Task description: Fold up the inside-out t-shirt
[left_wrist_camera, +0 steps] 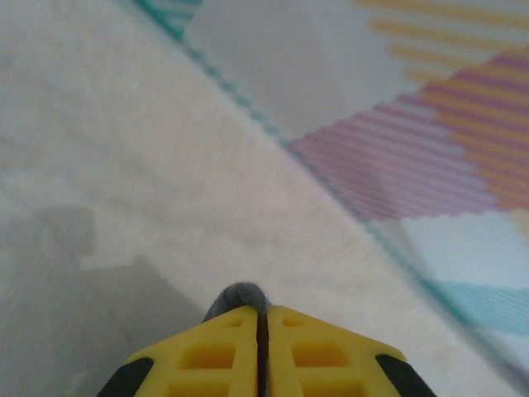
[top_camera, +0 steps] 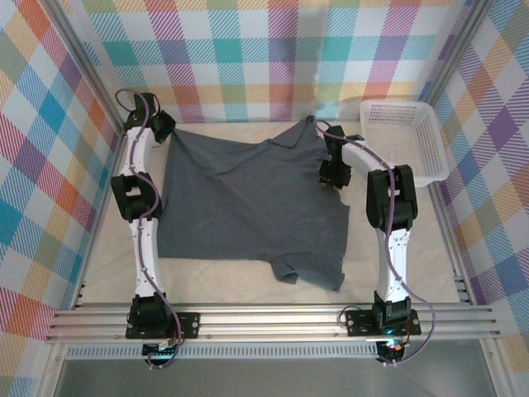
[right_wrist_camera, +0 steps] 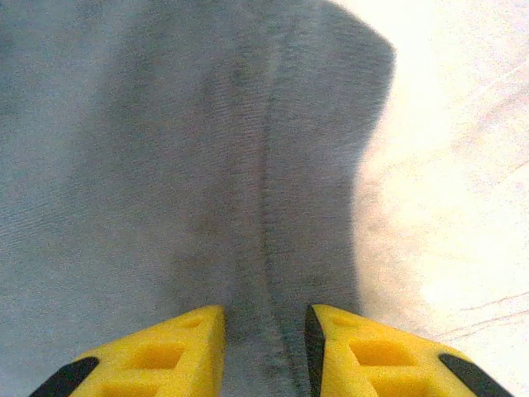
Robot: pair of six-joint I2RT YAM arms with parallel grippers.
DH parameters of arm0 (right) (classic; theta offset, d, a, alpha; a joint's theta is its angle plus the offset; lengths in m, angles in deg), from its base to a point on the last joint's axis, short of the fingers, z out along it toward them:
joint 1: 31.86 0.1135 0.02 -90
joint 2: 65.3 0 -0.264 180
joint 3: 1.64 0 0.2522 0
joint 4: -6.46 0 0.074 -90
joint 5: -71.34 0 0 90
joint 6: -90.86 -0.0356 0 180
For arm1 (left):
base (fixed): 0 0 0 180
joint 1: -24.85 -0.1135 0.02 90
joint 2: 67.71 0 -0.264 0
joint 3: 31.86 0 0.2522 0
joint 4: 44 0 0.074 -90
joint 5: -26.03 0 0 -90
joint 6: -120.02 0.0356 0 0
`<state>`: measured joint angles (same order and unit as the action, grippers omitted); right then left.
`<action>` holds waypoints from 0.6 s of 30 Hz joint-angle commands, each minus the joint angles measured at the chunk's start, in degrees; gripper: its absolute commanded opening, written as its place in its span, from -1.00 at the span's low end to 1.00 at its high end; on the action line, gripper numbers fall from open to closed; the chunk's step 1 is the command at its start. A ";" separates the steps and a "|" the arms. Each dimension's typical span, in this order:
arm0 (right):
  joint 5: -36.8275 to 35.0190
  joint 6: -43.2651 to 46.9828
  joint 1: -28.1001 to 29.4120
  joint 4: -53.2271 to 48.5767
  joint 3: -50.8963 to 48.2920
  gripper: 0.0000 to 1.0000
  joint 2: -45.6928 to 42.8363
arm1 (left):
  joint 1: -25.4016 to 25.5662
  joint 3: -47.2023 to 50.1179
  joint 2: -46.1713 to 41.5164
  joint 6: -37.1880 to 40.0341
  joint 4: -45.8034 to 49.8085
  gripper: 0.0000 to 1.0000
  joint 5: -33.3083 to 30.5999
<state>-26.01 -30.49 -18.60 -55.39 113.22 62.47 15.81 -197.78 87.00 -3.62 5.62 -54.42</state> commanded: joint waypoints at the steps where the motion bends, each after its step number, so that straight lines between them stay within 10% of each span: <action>1: -4.96 -2.66 -1.08 -5.66 2.25 -0.37 1.83 | -1.76 -1.80 2.17 -3.64 -3.16 -0.77 -0.08; 12: -2.05 -1.30 -1.53 -5.88 4.97 -0.29 -2.89 | -4.34 -1.92 -0.25 -5.93 -7.54 -0.03 5.20; 18: -0.58 -5.28 -0.96 -0.66 -8.89 0.01 -20.81 | -2.06 11.54 -17.54 -1.18 0.01 0.17 5.99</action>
<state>-27.74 -32.81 -19.92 -57.14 110.38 52.85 11.90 -192.40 83.96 -8.04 2.54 -50.27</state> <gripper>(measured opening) 0.496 0.579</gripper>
